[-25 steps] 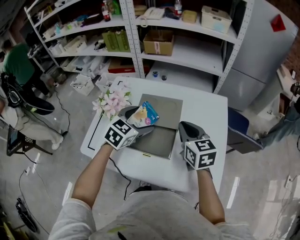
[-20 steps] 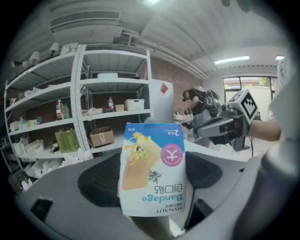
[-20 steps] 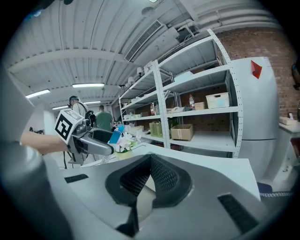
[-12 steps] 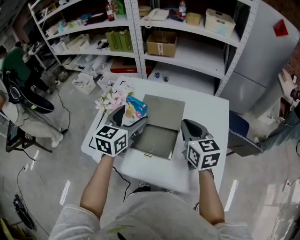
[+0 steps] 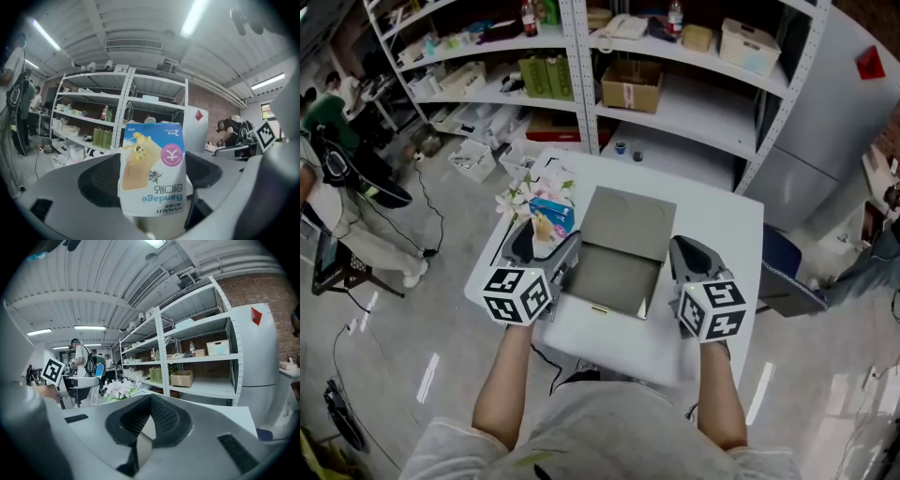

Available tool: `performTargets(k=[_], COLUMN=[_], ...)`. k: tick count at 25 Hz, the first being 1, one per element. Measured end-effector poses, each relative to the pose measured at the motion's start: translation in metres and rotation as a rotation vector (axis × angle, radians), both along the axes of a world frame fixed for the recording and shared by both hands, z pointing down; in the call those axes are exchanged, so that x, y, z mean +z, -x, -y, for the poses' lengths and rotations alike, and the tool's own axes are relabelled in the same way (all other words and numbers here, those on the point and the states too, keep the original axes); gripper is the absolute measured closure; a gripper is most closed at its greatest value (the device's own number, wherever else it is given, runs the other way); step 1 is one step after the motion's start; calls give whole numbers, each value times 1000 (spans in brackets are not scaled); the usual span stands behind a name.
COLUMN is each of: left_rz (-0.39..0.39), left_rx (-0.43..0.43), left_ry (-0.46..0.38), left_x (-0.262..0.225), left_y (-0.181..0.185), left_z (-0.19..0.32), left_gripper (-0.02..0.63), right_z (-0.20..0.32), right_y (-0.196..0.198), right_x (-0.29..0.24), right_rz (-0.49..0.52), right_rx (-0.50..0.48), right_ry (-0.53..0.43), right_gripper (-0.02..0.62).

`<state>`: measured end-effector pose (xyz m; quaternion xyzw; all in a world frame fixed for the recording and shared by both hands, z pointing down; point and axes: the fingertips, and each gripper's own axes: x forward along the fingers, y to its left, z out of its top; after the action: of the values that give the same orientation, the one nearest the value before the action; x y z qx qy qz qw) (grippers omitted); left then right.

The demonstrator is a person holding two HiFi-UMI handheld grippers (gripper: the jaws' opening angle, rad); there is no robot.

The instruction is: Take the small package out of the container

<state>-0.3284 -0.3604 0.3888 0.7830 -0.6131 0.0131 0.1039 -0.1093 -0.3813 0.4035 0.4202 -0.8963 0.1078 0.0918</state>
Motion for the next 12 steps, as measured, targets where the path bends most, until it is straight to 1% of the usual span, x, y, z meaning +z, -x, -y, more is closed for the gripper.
performTargets(k=[4, 12], left_rz=[3, -1], left_rx=[-28, -26], left_ry=[4, 20], left_x=[0, 7], left_y=[8, 8], left_z=[1, 3], left_gripper=[176, 176], right_z=[0, 0], right_y=[2, 2], right_x=[1, 4], right_rz=[-7, -11], right_rx=[-5, -2], right_ry=[4, 7], right_gripper=[591, 591])
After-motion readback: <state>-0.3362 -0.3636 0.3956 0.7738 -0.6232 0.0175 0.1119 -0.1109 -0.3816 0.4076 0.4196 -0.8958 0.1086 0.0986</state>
